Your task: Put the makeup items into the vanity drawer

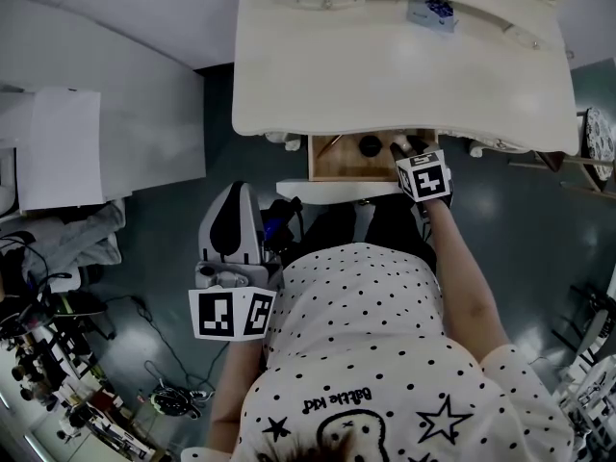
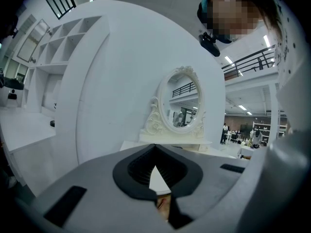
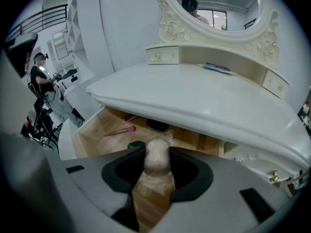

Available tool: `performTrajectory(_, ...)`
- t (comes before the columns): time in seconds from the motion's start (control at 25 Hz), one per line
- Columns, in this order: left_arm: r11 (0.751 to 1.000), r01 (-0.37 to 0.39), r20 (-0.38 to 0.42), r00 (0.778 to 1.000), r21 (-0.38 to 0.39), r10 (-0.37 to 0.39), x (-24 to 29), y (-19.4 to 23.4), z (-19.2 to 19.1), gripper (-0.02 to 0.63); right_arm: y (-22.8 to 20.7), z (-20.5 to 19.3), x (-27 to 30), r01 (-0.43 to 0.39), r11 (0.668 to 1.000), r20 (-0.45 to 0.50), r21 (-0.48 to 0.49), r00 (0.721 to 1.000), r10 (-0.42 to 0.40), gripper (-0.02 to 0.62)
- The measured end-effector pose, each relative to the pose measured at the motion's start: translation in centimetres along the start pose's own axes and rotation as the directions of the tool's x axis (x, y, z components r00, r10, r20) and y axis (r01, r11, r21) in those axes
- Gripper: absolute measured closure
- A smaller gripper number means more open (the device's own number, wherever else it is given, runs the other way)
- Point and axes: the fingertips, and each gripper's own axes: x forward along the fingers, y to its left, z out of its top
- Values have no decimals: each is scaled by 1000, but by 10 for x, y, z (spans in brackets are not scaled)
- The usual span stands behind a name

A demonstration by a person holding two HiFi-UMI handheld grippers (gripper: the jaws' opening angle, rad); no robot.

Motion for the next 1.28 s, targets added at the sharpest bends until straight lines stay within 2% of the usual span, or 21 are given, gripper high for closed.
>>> performTrajectory(0.56,1000,-3,0,1000,-2,3,1,1,-2,600,5,-5,7,-27,998,-39,-57,999,25,430)
performTrajectory(0.96,1000,-5,-1,1000,-7,5,-2,2,-2,600,8,3,6,-36,996,-12,-83,999,35,387)
performTrajectory(1.28,1000,-7,2,1000,-4,7,-2,1,-2,600,3,8,2,-20,998,23,-67,1000,21,385)
